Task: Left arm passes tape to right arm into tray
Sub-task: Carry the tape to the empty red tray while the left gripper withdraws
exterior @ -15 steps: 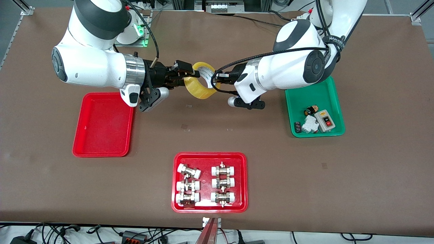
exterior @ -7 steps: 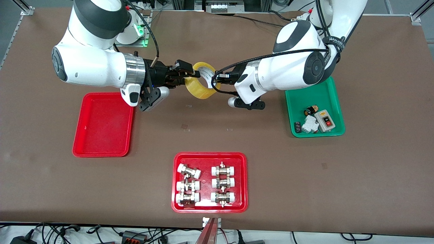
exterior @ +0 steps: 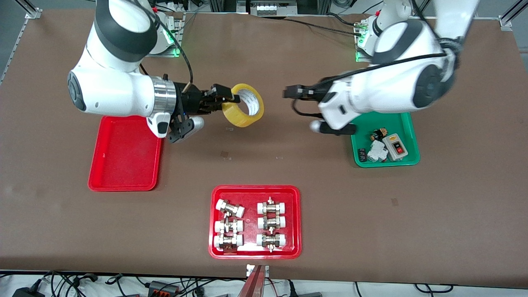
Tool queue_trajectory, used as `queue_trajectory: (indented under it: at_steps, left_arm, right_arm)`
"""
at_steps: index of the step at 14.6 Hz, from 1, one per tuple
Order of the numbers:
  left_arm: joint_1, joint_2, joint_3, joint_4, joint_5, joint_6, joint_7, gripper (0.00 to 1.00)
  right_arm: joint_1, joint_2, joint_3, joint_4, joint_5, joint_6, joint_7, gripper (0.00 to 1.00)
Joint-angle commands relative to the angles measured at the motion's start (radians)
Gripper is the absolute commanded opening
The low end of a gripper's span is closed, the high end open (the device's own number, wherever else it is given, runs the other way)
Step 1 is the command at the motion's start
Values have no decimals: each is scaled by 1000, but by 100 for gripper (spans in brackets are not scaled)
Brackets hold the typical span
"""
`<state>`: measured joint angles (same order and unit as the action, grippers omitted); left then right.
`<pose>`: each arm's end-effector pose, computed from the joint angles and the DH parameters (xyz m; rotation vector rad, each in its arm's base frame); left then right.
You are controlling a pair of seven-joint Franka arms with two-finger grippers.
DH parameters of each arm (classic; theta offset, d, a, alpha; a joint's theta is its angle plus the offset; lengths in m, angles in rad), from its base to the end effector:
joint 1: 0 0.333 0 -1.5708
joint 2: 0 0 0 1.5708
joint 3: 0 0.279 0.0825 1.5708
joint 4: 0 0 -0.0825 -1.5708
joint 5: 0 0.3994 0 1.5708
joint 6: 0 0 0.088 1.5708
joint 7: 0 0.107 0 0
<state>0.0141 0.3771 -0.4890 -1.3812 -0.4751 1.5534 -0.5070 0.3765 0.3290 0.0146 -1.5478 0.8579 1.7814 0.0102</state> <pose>0.5752 -0.2997 0.4906 2.5757 0.1019 -0.5935 0.5860 0.3111 0.4426 -2.3184 -0.1710 0.3133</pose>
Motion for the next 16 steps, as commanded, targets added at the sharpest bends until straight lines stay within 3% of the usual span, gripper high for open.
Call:
queue_trajectory:
  at_steps: [1,4,6,9,13,15,16]
  left_arm:
    - [117,-35,-10,-7,108,-98,131,100]
    - [205,-38,1,-15,231,-151,330,100]
    - [208,-53,-8,-15,378,-159,354,100]
    - [230,-87,3,-18,473,-174,424,100]
    - [313,-138,9,-16,509,-180,688,100]
    - [275,-209,68,-31,507,-180,680,100]
    - [200,-249,137,-50,507,-176,670,100]
  right_arm:
    - [-126,45,4,-11,1,-14,-12,24]
    - [-334,128,4,-14,0,-36,-42,24]
    - [-462,183,4,-12,-5,-75,-91,24]
    - [-612,292,4,-11,-26,-96,-246,24]
    - [-705,370,4,-12,-49,-143,-423,25]
    - [-723,384,4,-20,-82,-152,-435,29]
    - [-735,384,4,-26,-94,-183,-435,29]
